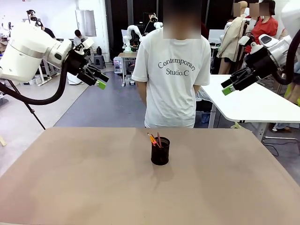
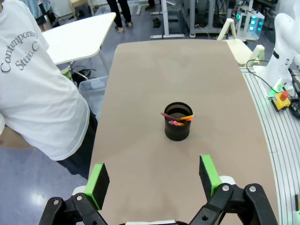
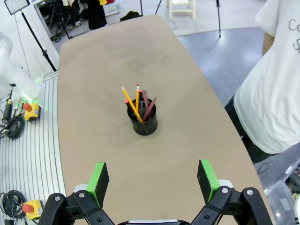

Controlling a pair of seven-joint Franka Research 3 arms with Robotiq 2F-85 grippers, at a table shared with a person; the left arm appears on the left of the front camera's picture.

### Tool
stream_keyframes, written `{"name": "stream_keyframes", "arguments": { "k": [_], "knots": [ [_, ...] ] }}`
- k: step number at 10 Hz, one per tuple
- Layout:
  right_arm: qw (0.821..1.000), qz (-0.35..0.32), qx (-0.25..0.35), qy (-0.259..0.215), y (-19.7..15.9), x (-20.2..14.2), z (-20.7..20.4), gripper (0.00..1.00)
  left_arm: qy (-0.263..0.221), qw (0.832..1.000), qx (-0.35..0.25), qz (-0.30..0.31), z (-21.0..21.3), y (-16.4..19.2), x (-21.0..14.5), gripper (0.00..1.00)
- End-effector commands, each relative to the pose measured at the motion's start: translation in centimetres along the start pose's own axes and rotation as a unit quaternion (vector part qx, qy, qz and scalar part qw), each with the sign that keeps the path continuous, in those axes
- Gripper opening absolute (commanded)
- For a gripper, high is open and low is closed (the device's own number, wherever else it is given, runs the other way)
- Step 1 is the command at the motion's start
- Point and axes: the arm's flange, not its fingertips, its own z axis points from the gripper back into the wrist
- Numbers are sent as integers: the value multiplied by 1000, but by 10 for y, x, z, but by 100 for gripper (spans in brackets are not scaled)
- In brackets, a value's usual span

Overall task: Place the pens into the pen holder.
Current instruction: Pick up a writing instrument from the table and place it into the Pen holder.

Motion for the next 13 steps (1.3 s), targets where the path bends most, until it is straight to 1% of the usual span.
{"name": "stream_keyframes", "arguments": {
  "k": [1,13],
  "knots": [
    [1000,1,0,0,2,1,0,100,1,1000,1,0,2,1,0,100],
    [1000,1,0,0,2,1,0,100,1,1000,1,0,2,1,0,100]
  ]
}}
